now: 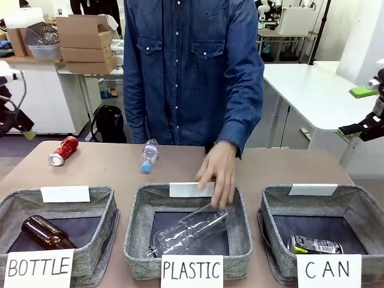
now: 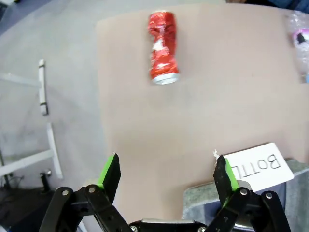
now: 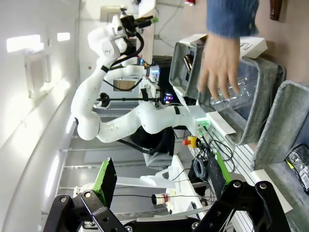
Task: Sort the can waste into the basket.
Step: Pick up the can waste from the table and place it in the right Fabric basket.
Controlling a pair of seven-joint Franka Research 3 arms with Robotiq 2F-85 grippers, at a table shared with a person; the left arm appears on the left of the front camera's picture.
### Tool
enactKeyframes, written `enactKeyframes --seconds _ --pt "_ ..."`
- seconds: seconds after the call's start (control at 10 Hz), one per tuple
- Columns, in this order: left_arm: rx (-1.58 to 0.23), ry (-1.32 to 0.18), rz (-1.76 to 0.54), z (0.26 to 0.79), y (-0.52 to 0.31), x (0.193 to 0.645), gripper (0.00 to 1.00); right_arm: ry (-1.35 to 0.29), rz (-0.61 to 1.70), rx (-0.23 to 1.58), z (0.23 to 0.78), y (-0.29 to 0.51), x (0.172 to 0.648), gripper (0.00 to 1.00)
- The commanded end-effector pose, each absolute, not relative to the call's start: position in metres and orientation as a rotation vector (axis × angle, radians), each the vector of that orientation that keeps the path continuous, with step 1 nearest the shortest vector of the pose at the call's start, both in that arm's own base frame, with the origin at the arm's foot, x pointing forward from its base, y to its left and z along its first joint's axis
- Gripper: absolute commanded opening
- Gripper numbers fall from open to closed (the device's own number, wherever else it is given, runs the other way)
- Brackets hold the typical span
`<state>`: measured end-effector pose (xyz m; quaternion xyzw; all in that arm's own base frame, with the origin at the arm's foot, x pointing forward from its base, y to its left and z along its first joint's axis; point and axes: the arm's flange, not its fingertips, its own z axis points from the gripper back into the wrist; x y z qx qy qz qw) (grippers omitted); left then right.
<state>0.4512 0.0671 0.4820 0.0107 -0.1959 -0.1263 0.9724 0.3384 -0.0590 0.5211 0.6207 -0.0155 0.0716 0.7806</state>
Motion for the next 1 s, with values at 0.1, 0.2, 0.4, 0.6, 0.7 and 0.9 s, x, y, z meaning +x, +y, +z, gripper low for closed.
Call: enactKeyframes --seconds 0.1,0.2,0.4,0.6,0.7,0.9 --pt "0.14 -0.306 -0.19 0.478 0.076 0.483 1.0 -0.04 0.175 1.337 0.523 -0.062 0.34 1.0" --pt "0.051 -0.266 -0.29 0.473 0.081 0.518 1.0 -0.04 0.175 1.337 0.523 -0.062 0.34 1.0" --pt "-0.017 -0.231 -0.334 0.452 0.084 0.576 1.0 -0.04 0.175 1.337 0.523 -0.062 0.34 1.0" --pt "-0.096 -0.196 -0.411 0.426 0.081 0.62 1.0 -0.04 0.175 1.337 0.523 -0.062 0.34 1.0" --pt "-0.1 -0.189 -0.433 0.414 0.078 0.635 1.0 -0.04 0.175 1.337 0.523 -0.062 0.34 1.0" --pt "-0.075 -0.146 -0.446 0.39 0.071 0.657 1.0 -0.04 0.175 1.337 0.523 -0.062 0.34 1.0"
